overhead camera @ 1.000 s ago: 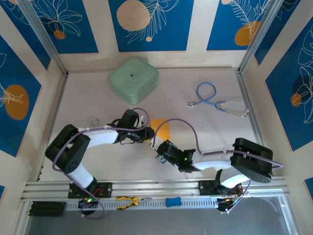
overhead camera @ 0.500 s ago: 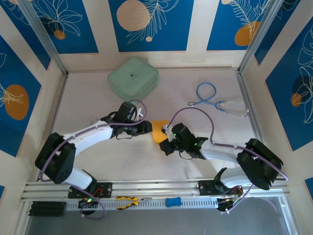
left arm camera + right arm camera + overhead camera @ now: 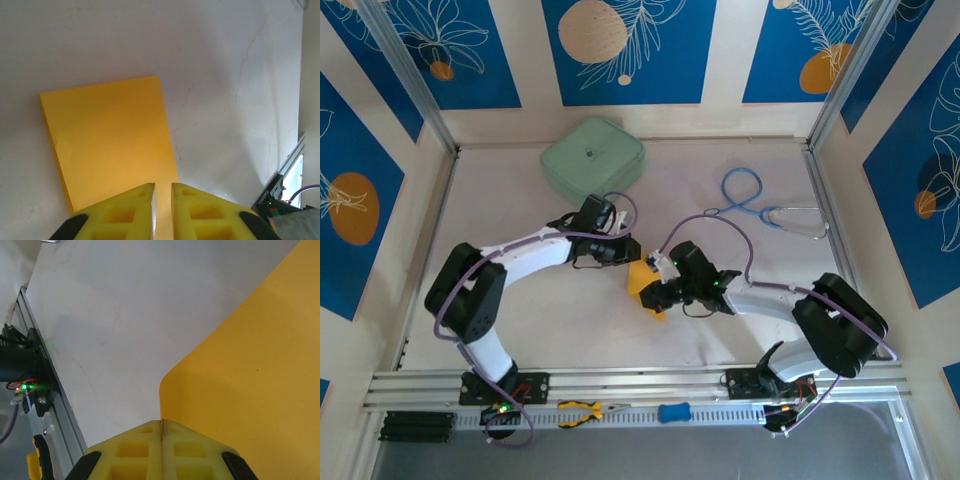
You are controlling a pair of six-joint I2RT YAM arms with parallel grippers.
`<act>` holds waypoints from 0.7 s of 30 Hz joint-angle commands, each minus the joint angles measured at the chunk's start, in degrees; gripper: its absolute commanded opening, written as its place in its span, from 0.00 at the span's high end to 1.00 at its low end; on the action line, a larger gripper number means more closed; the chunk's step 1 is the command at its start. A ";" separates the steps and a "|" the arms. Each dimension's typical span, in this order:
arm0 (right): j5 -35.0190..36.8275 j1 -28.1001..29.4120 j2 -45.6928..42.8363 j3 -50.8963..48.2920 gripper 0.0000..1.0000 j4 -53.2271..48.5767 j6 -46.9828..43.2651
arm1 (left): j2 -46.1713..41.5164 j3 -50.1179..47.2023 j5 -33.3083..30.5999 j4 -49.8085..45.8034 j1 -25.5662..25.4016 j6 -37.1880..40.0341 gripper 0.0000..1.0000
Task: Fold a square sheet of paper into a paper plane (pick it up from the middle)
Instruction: Third fold the triangle at the center of the table.
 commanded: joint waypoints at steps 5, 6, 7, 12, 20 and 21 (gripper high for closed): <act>-3.39 -1.12 1.60 -3.15 0.99 4.97 1.89 | 7.38 4.25 4.19 1.82 0.31 1.36 0.90; -3.64 -1.20 1.77 -3.40 0.98 5.53 2.03 | 8.21 4.65 4.42 1.82 0.31 1.60 0.90; -3.91 -1.21 2.14 -3.52 0.98 6.08 1.99 | 9.05 5.09 4.52 1.71 0.16 1.96 0.90; -5.02 -1.21 3.66 -4.09 0.98 8.41 2.41 | 12.67 6.28 2.26 -1.09 -0.01 5.37 0.91; -5.20 -2.12 4.79 -3.83 0.98 8.22 2.18 | 15.78 5.24 -1.08 -3.81 -0.45 7.64 0.94; -4.93 -2.42 4.81 -3.82 0.98 7.95 2.17 | 15.87 5.24 -1.29 -4.06 -0.40 7.82 0.94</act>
